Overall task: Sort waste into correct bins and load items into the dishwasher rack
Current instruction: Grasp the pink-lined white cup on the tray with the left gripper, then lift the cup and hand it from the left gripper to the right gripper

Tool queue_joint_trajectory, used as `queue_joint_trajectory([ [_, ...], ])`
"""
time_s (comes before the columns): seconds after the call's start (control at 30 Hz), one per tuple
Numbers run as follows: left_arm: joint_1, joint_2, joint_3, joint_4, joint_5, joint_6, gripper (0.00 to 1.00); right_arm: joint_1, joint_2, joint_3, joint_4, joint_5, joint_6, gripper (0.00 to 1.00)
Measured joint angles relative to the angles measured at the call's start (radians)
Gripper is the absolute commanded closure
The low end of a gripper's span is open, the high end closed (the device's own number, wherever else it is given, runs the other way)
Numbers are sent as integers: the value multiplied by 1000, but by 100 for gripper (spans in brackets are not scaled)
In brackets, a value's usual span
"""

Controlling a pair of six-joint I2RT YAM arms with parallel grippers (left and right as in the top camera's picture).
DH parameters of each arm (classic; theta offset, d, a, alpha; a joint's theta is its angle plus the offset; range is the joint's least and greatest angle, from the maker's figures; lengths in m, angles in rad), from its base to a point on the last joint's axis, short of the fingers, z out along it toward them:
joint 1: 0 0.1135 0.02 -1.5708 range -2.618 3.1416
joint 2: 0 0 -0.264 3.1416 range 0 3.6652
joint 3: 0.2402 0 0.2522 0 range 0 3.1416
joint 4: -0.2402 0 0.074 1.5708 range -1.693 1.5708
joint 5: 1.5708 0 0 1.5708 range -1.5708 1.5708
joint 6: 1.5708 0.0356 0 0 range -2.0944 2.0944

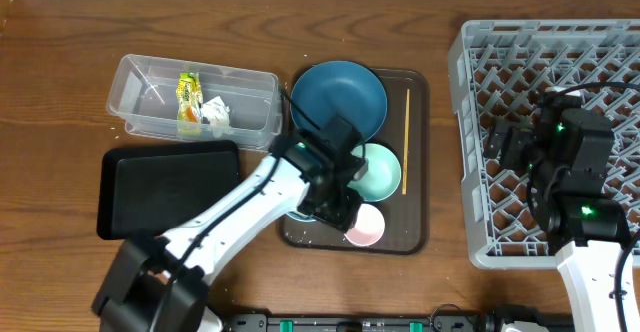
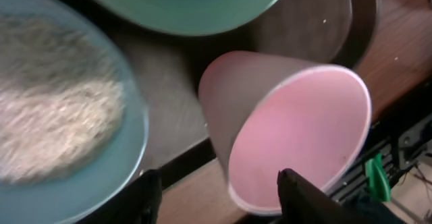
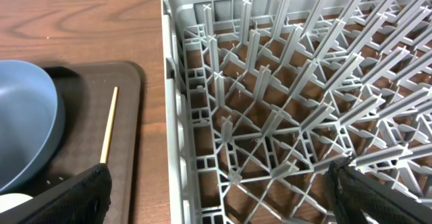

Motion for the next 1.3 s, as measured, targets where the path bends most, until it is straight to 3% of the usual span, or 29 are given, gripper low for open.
queue_joint_trajectory([
  [0.07,-5,20,-5,14,1,-11,73,0,0,0,0,0,0,1],
  [0.27,-6,59,-8,26,3,-15,94,0,0,0,0,0,0,1],
  [0.57,14,45,-3,-23,26,-15,94,0,0,0,0,0,0,1],
  [0.77,153,-47,72,-10,169,5,94,0,2,0,40,0,0,2],
  [0.97,382,-109,116,331,369,-43,93,-4,58,3,182,-104,7,3],
  [1.17,496,-62,120,761,464,-242,92,-18,213,8,411,-496,-21,6],
  [1.3,500,-5,122,878,549,-358,92,2,338,10,581,-805,-32,5],
])
